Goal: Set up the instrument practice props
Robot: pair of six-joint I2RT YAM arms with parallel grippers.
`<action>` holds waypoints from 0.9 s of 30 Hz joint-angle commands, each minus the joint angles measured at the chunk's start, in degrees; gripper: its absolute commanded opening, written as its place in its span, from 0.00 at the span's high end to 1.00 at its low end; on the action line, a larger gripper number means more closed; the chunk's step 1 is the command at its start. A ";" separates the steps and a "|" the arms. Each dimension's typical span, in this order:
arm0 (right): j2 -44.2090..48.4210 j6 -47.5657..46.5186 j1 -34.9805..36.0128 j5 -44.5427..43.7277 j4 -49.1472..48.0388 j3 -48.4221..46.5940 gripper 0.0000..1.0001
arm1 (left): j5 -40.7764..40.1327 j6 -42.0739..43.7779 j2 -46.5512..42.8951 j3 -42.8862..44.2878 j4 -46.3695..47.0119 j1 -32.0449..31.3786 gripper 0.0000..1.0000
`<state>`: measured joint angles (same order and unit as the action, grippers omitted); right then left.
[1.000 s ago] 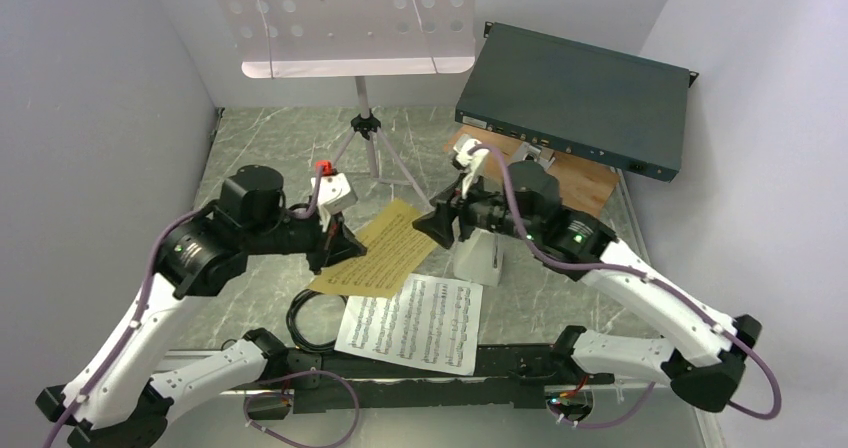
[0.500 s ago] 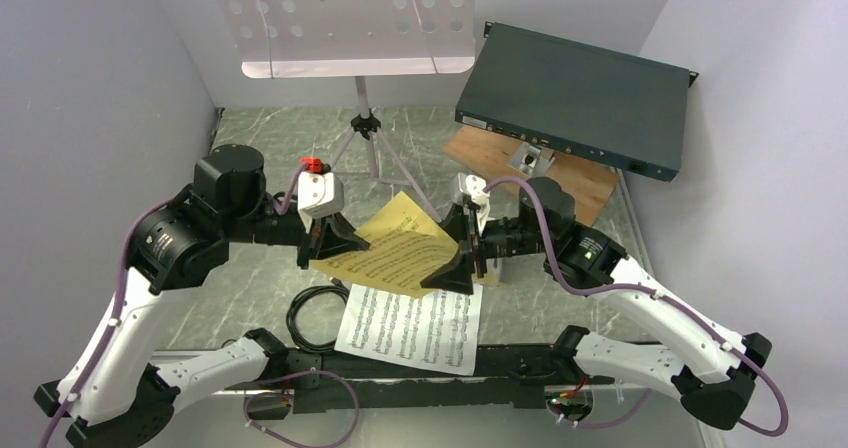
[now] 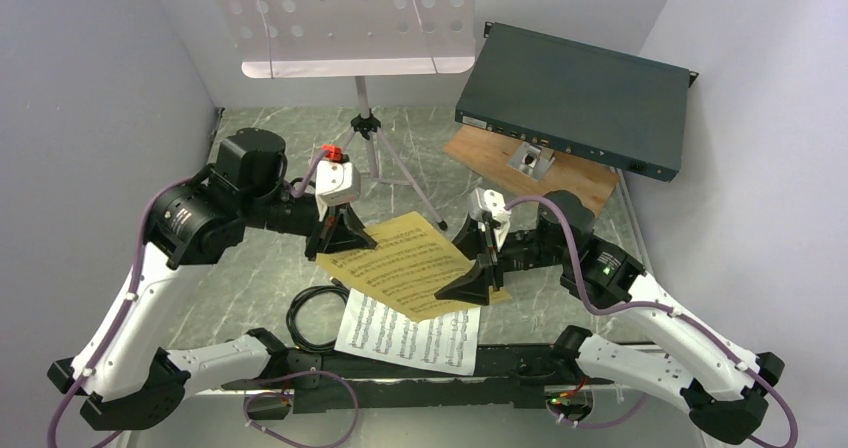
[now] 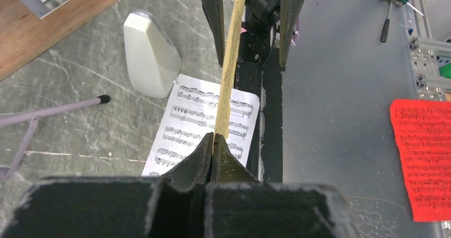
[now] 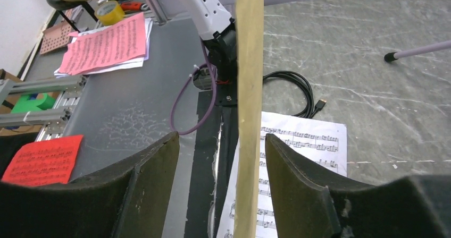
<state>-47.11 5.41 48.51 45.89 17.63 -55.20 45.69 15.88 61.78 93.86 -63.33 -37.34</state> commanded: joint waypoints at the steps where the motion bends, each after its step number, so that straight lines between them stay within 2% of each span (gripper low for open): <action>1: 0.47 -2.13 -0.17 -0.30 -0.04 -0.79 0.36 | 7.77 3.89 0.98 2.66 -5.47 -0.18 1.00; 5: 0.53 -3.26 -0.22 -1.75 1.77 -1.04 0.35 | 7.74 4.62 1.32 2.71 -6.49 -0.18 1.00; 12: 1.01 -3.15 -0.17 -2.22 1.07 0.78 0.46 | 8.67 5.28 1.72 3.31 -7.63 -0.19 1.00; 18: 1.04 -2.81 -0.17 -3.72 -1.60 2.95 0.50 | 10.66 5.57 1.62 4.04 -8.12 -0.19 1.00; 22: 1.21 -1.14 -0.26 -2.98 -5.14 4.28 0.58 | 11.26 5.61 1.33 4.58 -8.49 -0.18 1.00; 25: 1.35 0.43 -0.25 -1.30 -7.89 4.99 0.71 | 11.26 5.30 1.33 4.84 -8.43 -0.19 1.00; 27: 0.85 1.41 -0.26 -0.64 -8.92 4.66 0.99 | 10.81 4.05 1.28 4.79 -7.31 -0.19 1.00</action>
<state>-46.78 4.67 48.47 43.18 15.35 -50.26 48.93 18.79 63.59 96.75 -68.16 -37.34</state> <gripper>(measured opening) 0.207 0.007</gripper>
